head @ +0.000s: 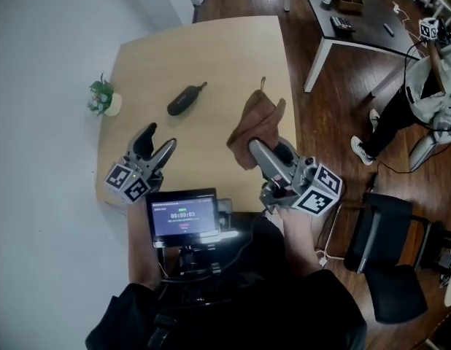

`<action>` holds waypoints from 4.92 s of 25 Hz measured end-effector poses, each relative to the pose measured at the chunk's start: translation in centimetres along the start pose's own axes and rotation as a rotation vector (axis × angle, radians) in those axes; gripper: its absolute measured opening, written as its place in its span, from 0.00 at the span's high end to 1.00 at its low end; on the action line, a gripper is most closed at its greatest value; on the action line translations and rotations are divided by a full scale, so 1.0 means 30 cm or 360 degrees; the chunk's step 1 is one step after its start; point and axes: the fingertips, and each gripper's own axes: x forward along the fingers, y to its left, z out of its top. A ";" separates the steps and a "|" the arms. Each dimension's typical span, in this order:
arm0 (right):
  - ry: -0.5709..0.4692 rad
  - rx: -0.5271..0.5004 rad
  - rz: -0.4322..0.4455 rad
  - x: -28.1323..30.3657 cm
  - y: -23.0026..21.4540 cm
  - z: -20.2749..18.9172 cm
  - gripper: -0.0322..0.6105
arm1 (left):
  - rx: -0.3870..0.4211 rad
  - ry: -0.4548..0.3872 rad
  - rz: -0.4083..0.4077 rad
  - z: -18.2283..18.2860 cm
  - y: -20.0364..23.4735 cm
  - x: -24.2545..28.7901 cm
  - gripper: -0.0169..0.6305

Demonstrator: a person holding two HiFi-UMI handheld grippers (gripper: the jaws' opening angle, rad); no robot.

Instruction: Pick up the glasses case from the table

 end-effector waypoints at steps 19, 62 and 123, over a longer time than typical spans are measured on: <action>0.0047 -0.0251 -0.0672 0.144 -0.015 -0.109 0.85 | 0.0348 0.0988 -0.0151 -0.774 0.711 0.569 0.33; -0.0091 -0.0185 -0.0328 0.113 0.076 -0.033 0.85 | -0.0230 -0.0774 -0.0656 0.790 0.244 0.129 0.43; -0.0168 -0.0122 -0.0009 0.033 0.161 0.170 0.86 | -0.0574 -0.1532 -0.1467 1.216 -0.203 -0.177 0.43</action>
